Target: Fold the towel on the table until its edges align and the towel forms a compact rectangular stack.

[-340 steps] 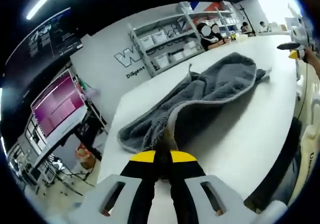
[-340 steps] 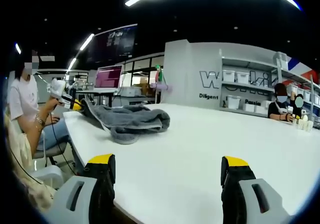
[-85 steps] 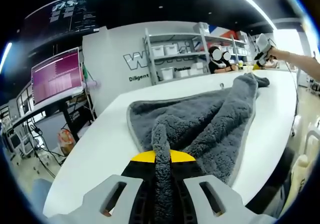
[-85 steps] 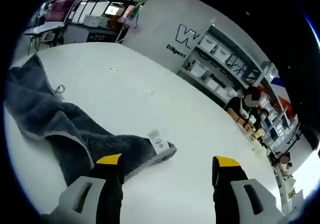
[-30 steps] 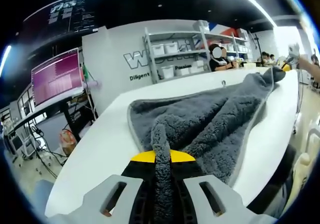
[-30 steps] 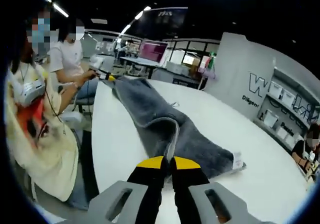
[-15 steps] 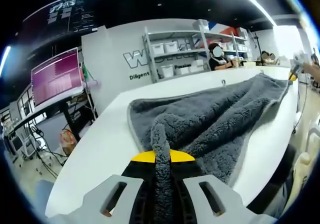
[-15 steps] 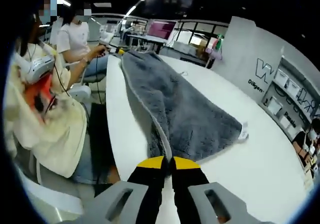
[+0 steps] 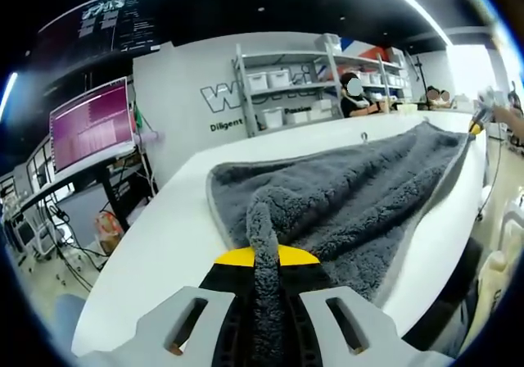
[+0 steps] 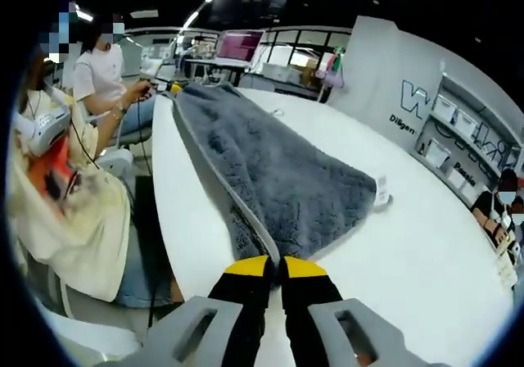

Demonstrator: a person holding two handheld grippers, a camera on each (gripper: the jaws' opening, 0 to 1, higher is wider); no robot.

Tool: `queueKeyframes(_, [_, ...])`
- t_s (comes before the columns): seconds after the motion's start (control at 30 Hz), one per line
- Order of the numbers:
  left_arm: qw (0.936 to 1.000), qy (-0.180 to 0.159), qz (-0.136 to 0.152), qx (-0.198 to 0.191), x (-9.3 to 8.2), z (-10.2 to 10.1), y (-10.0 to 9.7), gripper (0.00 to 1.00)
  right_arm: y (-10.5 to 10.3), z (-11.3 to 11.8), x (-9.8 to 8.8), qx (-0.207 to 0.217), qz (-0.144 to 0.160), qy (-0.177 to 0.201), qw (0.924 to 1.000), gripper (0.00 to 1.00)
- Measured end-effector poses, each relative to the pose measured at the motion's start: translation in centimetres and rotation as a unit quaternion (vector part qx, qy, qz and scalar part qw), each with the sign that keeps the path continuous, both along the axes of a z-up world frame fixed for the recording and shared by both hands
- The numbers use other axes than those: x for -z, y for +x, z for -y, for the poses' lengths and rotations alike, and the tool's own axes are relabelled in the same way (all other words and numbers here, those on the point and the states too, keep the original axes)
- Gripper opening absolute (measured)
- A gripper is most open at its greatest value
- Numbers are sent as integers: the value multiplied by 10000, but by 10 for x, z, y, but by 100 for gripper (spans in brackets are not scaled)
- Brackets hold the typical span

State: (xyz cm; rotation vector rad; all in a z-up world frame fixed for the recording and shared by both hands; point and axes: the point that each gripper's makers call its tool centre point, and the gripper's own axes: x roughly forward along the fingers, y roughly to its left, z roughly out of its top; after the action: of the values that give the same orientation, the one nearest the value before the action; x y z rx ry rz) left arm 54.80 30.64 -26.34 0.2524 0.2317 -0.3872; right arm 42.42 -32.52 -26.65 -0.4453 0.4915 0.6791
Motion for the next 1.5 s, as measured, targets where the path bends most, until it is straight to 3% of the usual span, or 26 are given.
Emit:
queueKeyframes(0.1, [9998,-160,-111,-8,-1,1,-2,9,0,-1,0,106,-129,54,9998,6])
queueKeyframes(0.23, [9993,-308,-174,-80,-4,-1,-4,28,6,2,-11,439,-131,104,9989,32])
queueKeyframes(0.3, [9990,-413,-160,-104,-9,-1,-5,35,8,1,-16,484,-67,196,9986,37])
queueKeyframes(0.4, [9964,-845,47,86,-28,10,-10,43,15,-5,-41,622,214,824,9944,40])
queueKeyframes(0.53, [9941,-1066,136,149,-40,15,-10,53,24,-6,-65,861,413,1533,9836,50])
queueKeyframes(0.6, [9921,-1234,158,176,-44,20,-9,61,26,-7,-72,925,482,1716,9796,56])
queueKeyframes(0.77, [9877,-1518,139,350,-51,34,-8,73,29,-9,-70,1215,410,1558,9794,75])
queueKeyframes(0.93, [9842,-1696,62,512,-55,51,-9,92,27,-21,-70,1382,371,1698,9750,82])
queueKeyframes(1.13, [9852,-1623,-19,544,-52,56,-7,98,28,-27,-68,1566,375,1981,9669,99])
queueKeyframes(1.37, [9823,-1773,28,595,-62,63,-5,99,35,-18,-69,1671,396,2052,9635,99])
queueKeyframes(1.5, [9827,-1733,60,646,-69,68,1,99,34,-27,-68,1617,407,2034,9648,99])
